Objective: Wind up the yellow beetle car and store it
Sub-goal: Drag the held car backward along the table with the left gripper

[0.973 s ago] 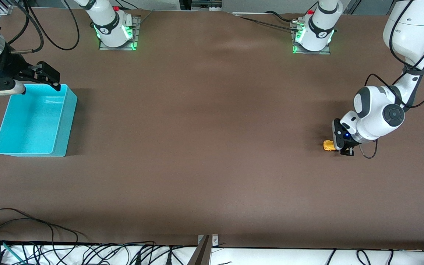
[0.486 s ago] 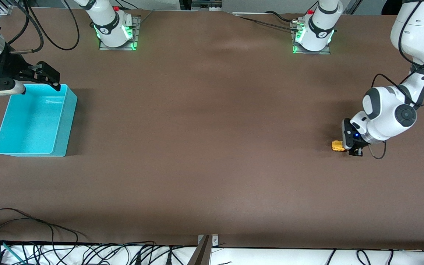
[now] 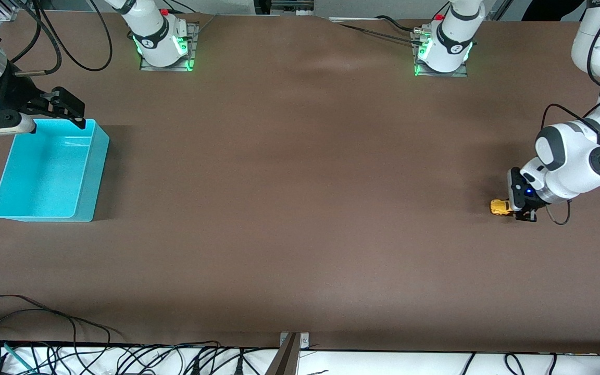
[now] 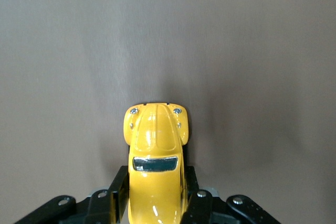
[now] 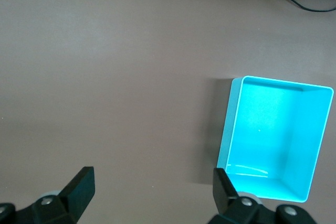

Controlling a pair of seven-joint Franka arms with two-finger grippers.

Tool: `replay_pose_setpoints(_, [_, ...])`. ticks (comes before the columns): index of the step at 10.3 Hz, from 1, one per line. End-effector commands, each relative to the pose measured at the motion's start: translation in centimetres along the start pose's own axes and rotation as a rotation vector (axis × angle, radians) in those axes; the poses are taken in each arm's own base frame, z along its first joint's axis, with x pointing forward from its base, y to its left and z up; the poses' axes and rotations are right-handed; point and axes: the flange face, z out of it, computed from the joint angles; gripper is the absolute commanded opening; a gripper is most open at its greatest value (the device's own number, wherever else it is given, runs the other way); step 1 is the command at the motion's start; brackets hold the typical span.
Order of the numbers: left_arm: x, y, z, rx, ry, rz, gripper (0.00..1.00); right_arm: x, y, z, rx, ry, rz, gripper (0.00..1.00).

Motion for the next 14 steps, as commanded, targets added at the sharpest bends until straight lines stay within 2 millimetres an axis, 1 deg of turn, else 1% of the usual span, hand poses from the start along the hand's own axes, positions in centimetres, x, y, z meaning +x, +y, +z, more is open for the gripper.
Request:
replay_pose_setpoints(1, [-2.9,0.4,2.1,-0.010,-0.002,0.039,0.06,-0.3,0.0,-0.6,-0.001,0.010,0.012,1.00])
replay_pose_setpoints(3, [-4.8,0.7,2.1,-0.005,-0.005,0.026,0.06,-0.3,0.0,-0.6,-0.001,0.010,0.012,1.00])
replay_pose_setpoints(4, [-5.2,0.9,2.3,-0.005,-0.003,0.015,0.06,-0.3,0.0,-0.6,-0.001,0.010,0.013,1.00])
replay_pose_setpoints(6, [-6.5,0.5,2.1,0.008,-0.010,-0.007,0.05,-0.3,-0.1,-0.6,0.000,0.012,0.012,1.00])
replay_pose_setpoints(7, [-6.8,0.6,2.3,0.007,-0.010,-0.014,0.05,-0.3,-0.1,-0.6,0.001,0.010,0.013,1.00])
replay_pose_setpoints(14, [-6.8,0.6,2.4,0.006,-0.009,-0.014,0.05,-0.3,0.0,-0.6,-0.001,0.007,0.013,1.00])
